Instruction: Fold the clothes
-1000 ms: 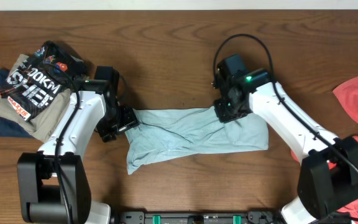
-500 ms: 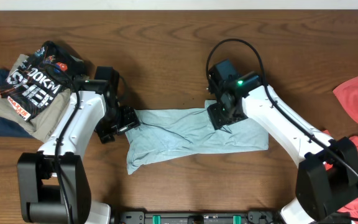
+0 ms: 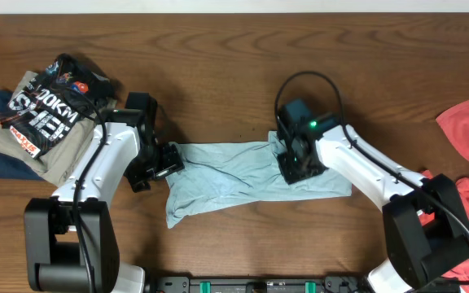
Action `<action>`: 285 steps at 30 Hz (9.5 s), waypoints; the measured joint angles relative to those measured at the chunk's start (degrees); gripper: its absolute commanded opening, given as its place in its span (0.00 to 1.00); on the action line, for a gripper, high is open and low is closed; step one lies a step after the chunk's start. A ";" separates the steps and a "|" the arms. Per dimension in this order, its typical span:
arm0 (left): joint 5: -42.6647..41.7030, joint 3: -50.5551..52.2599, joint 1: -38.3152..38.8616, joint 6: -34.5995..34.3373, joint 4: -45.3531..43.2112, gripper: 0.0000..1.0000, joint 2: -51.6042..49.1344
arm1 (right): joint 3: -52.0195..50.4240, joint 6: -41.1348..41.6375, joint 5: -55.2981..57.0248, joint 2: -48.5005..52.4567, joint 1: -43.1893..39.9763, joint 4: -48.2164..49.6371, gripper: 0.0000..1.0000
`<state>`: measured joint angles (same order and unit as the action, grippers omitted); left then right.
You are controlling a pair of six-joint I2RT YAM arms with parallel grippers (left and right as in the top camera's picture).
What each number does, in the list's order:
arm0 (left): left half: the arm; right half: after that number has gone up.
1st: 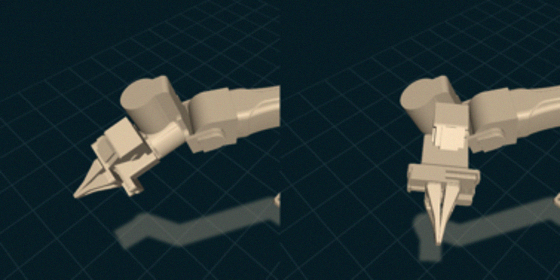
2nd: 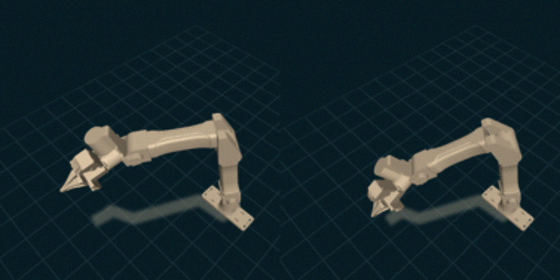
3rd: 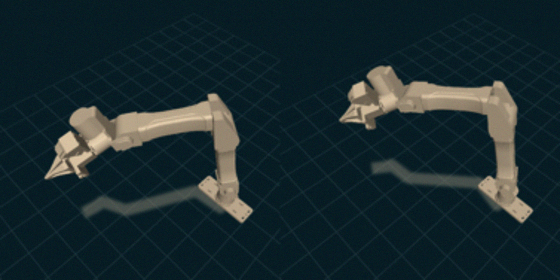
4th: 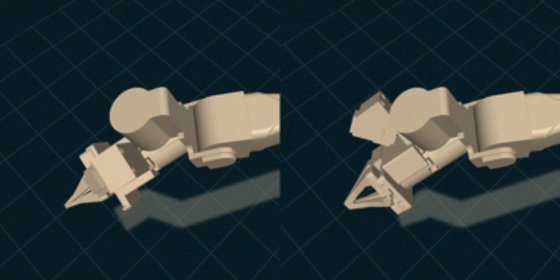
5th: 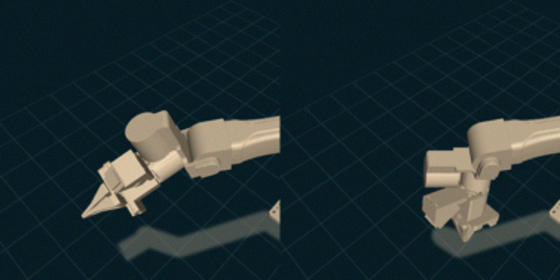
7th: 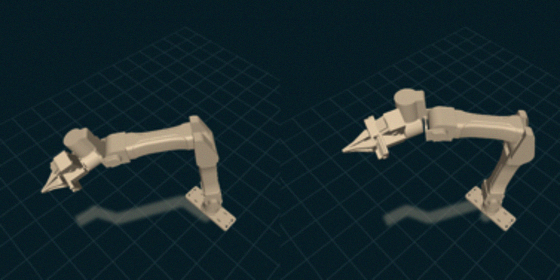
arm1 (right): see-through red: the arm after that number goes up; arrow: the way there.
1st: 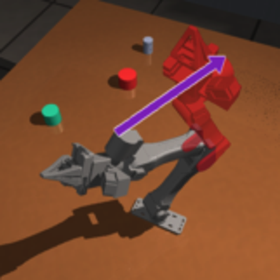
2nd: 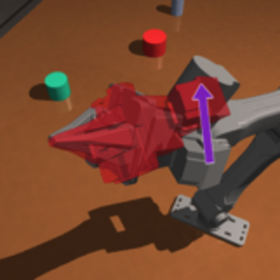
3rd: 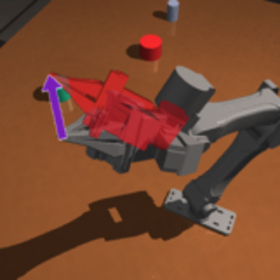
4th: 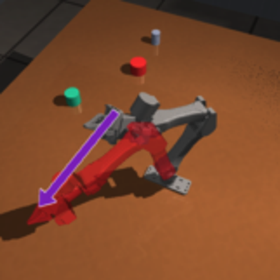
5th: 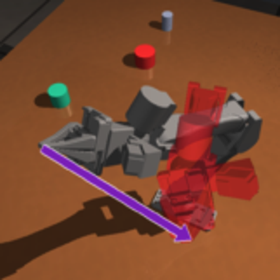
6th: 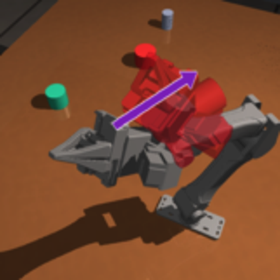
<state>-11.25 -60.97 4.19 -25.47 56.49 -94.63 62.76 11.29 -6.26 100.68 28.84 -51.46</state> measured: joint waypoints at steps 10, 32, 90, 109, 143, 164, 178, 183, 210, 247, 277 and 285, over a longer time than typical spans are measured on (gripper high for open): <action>0.02 0.00 0.00 0.00 -0.13 0.78 0.00 | -0.90 -2.36 -7.80 -0.61 0.00 -3.34 0.03; -0.42 3.28 0.00 2.69 -4.76 0.95 0.00 | -0.22 2.29 6.34 -8.17 -4.11 -6.12 0.46; -1.92 -18.67 35.91 3.06 0.09 0.51 -7.02 | 0.24 3.87 15.82 -11.72 -16.46 -8.90 0.71; 5.27 -18.84 2.49 2.58 6.51 0.71 4.83 | 0.28 -9.94 -12.92 -11.72 -8.35 5.14 0.75; 5.25 -16.65 -2.32 2.58 7.58 0.75 4.83 | 0.55 13.29 17.22 -0.52 -5.11 6.34 0.49; 5.25 -16.57 -2.32 2.58 7.56 0.75 4.83 | 0.61 14.69 -12.66 -1.68 2.51 21.57 0.52; 5.25 -16.50 -2.29 2.58 7.58 0.75 4.83 | 0.81 18.69 -2.58 1.16 -5.22 10.97 0.01; 5.20 -15.52 -2.23 2.58 6.32 0.76 4.83 | 0.83 18.03 3.80 1.14 -11.13 2.12 0.46; -16.81 -3.61 15.08 13.07 -29.05 0.99 -7.61 | 0.83 13.86 10.01 -1.46 -11.74 -9.53 0.56; 9.25 -15.28 -19.91 19.54 -30.60 0.06 4.90 | 0.83 13.79 14.03 -1.49 -15.19 -11.56 0.56; 0.87 -15.26 -28.26 12.48 -30.67 0.98 1.33 | 0.83 8.76 3.28 -1.49 -15.19 -2.49 0.99; 0.42 -15.26 -7.19 15.80 -19.82 0.98 1.92 | 1.11 4.42 -6.03 -1.49 -15.52 4.94 0.99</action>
<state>-10.83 -76.23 -3.01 -9.67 36.67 -92.71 63.88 15.70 -12.29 99.20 13.32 -46.52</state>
